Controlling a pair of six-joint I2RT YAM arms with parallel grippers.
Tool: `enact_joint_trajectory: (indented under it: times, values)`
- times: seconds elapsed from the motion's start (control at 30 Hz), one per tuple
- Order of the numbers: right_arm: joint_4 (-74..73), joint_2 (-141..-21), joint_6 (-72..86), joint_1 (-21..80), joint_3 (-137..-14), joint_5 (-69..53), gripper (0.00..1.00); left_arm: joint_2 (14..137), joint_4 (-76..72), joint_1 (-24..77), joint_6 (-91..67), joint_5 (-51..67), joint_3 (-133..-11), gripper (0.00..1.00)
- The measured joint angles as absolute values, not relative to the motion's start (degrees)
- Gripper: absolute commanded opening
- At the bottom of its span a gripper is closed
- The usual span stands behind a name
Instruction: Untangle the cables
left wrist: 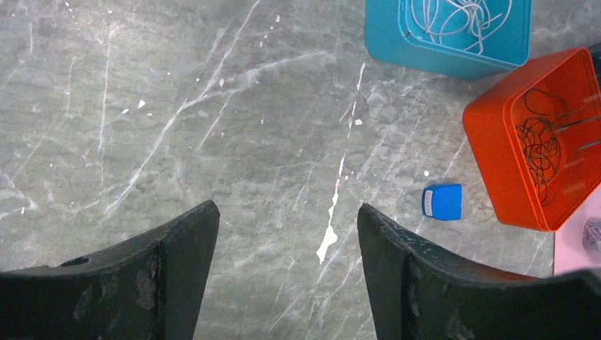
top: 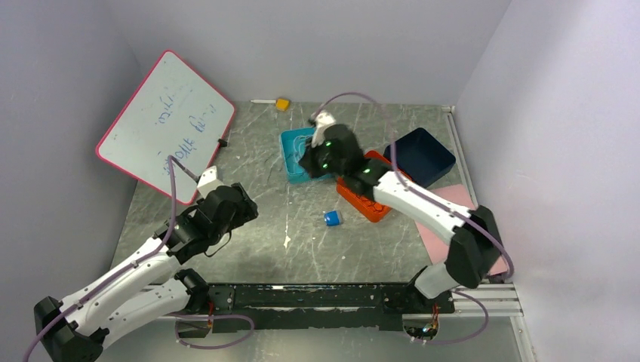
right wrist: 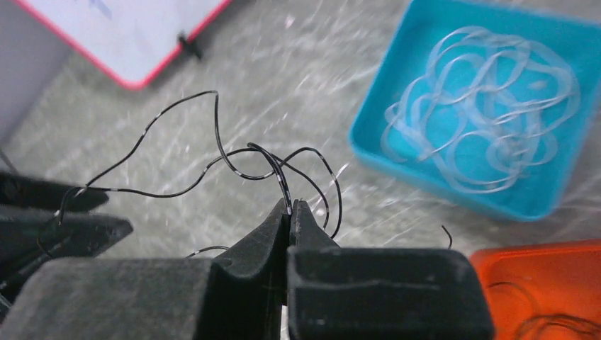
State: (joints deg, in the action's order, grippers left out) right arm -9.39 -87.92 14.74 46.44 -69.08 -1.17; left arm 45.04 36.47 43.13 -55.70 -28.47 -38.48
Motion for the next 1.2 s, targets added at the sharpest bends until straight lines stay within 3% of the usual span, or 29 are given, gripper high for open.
enact_joint_trajectory:
  times: [0.23, 0.53, 0.93, 1.2]
  values:
    - [-8.14, -80.49, 18.22, 30.22, -69.56, -2.07, 0.00, 43.83, 36.51, 43.13, -55.20, -29.26, -38.48, 0.77]
    - [-5.52, -81.45, 22.17, 9.30, -71.66, -2.68, 0.00, 44.03, 36.25, 43.13, -54.43, -29.12, -38.02, 0.76]
    - [-0.47, -92.97, 24.88, -1.76, -75.72, -6.33, 0.00, 45.60, 34.04, 43.13, -50.30, -28.25, -37.67, 0.77]
    - [2.04, -96.01, 25.32, -6.59, -70.94, -6.22, 0.00, 47.29, 33.69, 43.13, -45.04, -28.53, -37.89, 0.76]
